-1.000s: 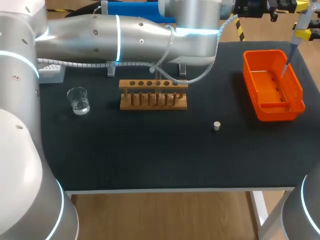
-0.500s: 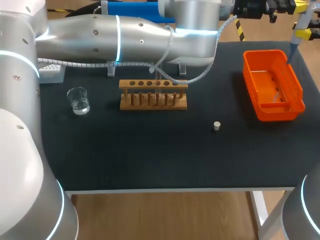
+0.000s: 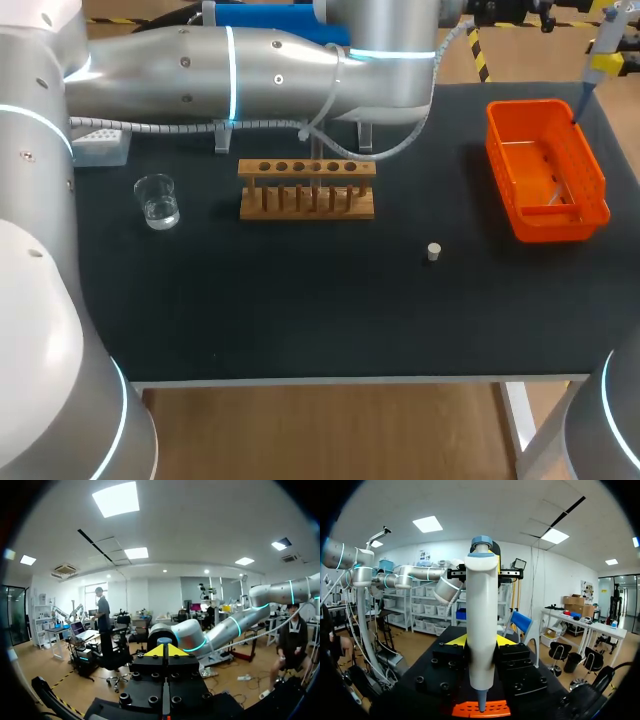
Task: Invert the test tube, pick up the pipette, mount the tip to pipette, aspirate from beaker and dispense into the tube, eject the tip, return the pipette, and cap with the stopper.
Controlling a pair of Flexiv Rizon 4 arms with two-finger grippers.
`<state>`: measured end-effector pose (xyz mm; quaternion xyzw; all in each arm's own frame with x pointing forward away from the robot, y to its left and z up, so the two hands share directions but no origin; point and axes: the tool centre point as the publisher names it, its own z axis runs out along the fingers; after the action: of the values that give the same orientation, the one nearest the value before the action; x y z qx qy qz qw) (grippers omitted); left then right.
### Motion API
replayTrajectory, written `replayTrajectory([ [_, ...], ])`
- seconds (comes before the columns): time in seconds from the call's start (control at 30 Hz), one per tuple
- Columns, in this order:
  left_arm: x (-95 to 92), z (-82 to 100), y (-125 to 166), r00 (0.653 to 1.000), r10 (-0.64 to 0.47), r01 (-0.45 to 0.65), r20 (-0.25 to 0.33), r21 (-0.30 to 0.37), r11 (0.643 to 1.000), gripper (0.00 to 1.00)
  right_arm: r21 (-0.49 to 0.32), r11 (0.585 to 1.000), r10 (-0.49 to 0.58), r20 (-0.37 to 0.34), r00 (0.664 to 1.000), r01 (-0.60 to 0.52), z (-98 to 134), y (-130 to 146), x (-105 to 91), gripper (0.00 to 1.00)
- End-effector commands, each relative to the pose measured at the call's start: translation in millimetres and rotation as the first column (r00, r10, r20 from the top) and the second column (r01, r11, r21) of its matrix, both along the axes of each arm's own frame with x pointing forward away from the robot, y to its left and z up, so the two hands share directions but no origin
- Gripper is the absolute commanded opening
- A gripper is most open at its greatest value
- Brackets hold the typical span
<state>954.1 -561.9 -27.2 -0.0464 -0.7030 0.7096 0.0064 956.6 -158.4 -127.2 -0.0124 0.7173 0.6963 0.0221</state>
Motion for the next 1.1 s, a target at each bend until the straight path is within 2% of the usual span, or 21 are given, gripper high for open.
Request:
replayTrajectory([
  [0.03,-4.8,6.0,7.1,1.000,0.012,-0.012,0.001,0.005,1.000,1.00,-0.004,1.000,-0.002,0.000,1.000,0.002,1.2,0.4,-1.0,0.00],
  [0.13,-6.9,9.9,20.1,1.000,0.008,-0.008,0.000,0.015,1.000,1.00,-0.004,1.000,-0.002,0.000,1.000,0.002,1.2,0.4,-1.0,0.00],
  [0.2,-8.6,11.9,30.2,1.000,-0.029,0.029,0.000,-0.021,0.999,1.00,-0.004,1.000,-0.002,0.000,1.000,0.002,1.2,0.4,-1.0,0.00],
  [0.43,-22.2,6.8,85.8,0.999,0.021,-0.018,-0.033,0.082,0.996,1.00,-0.004,1.000,-0.002,0.000,1.000,0.002,1.2,0.4,-1.0,0.00],
  [0.57,-30.1,-0.9,122.3,0.996,0.077,-0.070,-0.054,0.117,0.991,1.00,-0.004,1.000,-0.002,0.000,1.000,0.002,1.2,0.4,-1.0,0.00],
  [0.77,-41.4,-14.6,172.5,0.990,0.129,-0.122,-0.060,0.106,0.987,1.00,-0.004,1.000,-0.002,0.000,1.000,0.002,1.2,0.4,-1.0,0.00],
  [0.87,-46.2,-23.7,193.1,0.991,0.126,-0.122,-0.049,0.077,0.990,1.00,-0.004,1.000,-0.002,0.000,1.000,0.002,1.2,0.4,-1.0,0.00],
  [1.1,-53.0,-47.2,237.8,0.993,0.116,-0.113,-0.037,0.064,0.992,1.00,-0.004,1.000,-0.002,0.000,1.000,0.002,1.2,0.4,-1.0,0.00],
])
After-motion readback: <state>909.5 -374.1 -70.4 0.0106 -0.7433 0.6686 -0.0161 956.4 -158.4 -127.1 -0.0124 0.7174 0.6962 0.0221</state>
